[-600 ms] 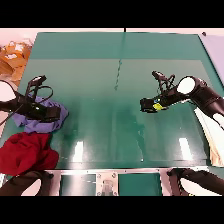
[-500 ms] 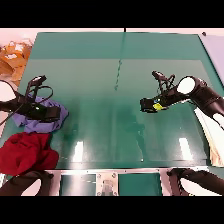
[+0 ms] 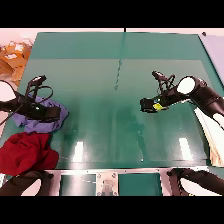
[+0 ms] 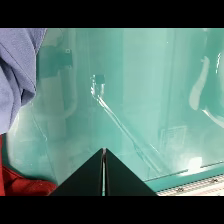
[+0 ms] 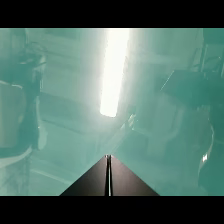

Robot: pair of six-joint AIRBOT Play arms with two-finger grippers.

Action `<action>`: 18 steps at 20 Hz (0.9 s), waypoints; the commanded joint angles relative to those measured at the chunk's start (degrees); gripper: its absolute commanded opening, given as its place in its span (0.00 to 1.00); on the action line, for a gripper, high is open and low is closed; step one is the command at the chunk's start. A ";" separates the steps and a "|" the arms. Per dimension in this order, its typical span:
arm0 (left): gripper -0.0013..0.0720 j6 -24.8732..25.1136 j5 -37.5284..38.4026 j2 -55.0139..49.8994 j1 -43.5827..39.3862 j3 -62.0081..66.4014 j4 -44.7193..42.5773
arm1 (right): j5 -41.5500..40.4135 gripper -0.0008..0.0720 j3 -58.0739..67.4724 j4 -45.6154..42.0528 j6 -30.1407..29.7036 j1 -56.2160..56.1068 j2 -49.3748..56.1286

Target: Fold the shirts.

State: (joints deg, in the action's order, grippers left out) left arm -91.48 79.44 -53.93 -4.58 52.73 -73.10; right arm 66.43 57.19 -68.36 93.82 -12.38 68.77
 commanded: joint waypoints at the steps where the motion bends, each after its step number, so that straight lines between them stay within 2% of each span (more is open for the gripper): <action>1: 0.05 0.00 -2.54 0.04 -0.02 0.00 0.00 | 0.00 0.04 -0.02 0.00 0.02 -0.04 -0.04; 3: 0.05 -0.07 -7.76 -0.02 -0.02 0.00 0.00 | -0.17 0.04 -0.02 0.00 0.02 -0.04 -0.02; 5: 0.05 0.07 -10.16 -0.20 -0.02 -0.02 -1.09 | -3.98 0.04 -0.02 0.00 0.02 -0.04 0.00; 6: 0.15 0.04 -10.91 -0.17 -0.02 0.00 -3.89 | -4.70 0.04 -0.02 0.00 0.02 -0.04 0.00; 7: 0.76 0.00 -11.23 -0.20 -0.02 -0.02 -8.57 | -4.70 0.04 -0.02 0.00 0.02 -0.02 0.00; 8: 0.96 -0.81 -12.63 -0.22 -0.02 -0.09 -14.73 | -4.70 0.04 -0.02 0.00 0.02 -0.04 0.00; 10: 0.96 -1.68 -16.28 -0.63 0.42 -0.98 -23.93 | -4.74 0.04 -0.02 0.00 0.02 -0.04 0.00; 11: 0.96 -1.62 -18.47 -1.33 1.55 -2.10 -25.77 | -5.20 0.04 -0.02 0.02 0.02 -0.04 0.00; 14: 0.96 -1.44 -23.54 -5.75 5.77 -5.77 -25.88 | -6.45 0.04 -0.02 0.00 0.02 -0.04 0.02; 18: 0.96 -1.03 -25.14 -14.86 9.31 -6.78 -25.86 | -6.45 0.04 -0.02 0.02 0.02 -0.04 0.02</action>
State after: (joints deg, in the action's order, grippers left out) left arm -92.79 56.86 -63.35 2.33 46.98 -97.25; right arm 60.40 57.19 -68.36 93.84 -12.38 68.77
